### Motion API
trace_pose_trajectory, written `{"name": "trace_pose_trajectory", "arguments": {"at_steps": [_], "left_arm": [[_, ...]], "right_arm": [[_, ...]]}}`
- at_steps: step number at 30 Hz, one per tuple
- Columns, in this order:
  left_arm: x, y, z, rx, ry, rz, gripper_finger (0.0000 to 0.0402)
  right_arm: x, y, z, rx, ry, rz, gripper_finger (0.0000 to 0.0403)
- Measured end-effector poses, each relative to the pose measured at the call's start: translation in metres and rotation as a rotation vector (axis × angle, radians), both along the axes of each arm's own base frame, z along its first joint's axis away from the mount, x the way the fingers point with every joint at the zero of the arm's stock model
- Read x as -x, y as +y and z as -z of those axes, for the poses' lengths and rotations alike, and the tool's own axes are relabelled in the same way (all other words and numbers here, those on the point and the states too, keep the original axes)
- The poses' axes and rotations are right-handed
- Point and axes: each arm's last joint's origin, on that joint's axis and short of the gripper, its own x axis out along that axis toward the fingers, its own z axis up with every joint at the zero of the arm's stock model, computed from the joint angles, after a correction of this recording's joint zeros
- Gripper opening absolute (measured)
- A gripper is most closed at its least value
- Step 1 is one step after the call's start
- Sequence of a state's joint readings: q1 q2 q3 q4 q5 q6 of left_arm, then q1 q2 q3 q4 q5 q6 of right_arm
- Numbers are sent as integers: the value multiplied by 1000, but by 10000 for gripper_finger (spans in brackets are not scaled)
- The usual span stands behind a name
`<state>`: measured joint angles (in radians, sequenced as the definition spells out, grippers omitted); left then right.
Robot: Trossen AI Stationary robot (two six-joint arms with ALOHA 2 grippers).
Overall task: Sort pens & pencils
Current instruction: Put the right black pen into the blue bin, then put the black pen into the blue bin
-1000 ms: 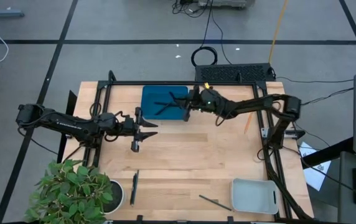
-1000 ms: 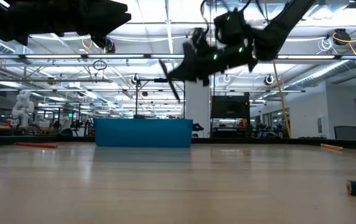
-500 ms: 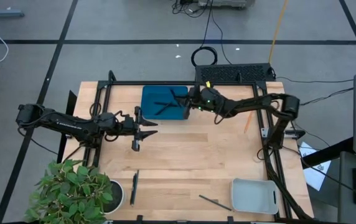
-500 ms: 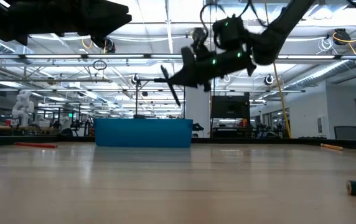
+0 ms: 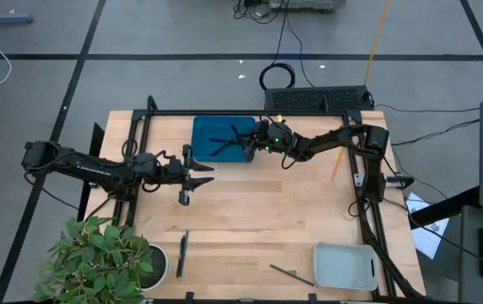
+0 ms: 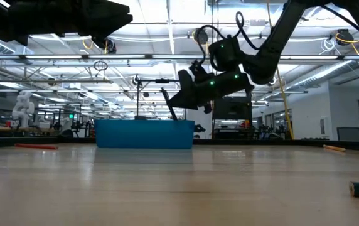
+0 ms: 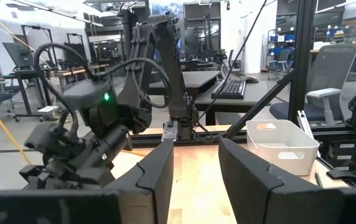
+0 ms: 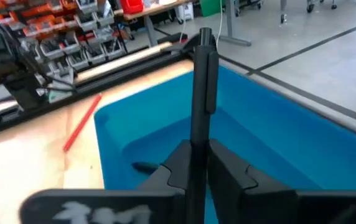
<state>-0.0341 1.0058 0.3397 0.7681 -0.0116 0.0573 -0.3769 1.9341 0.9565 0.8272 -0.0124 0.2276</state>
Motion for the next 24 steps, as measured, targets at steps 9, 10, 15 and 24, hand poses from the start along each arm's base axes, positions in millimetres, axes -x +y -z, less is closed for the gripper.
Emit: {"name": "trace_pose_trajectory", "arguments": {"at_steps": [9,10,15,24], "left_arm": [[0,0,0,1,3,0,131],[0,0,0,2,3,1,131],[0,0,1,1,15,1,131],[0,1,2,4,18,-32,131]], "right_arm": [[6,4,-17,-10,38,4,171],[7,4,-20,-10,39,4,187],[18,13,-59,7,-25,-73,238],[87,98,-80,199,-223,-306,240]]}}
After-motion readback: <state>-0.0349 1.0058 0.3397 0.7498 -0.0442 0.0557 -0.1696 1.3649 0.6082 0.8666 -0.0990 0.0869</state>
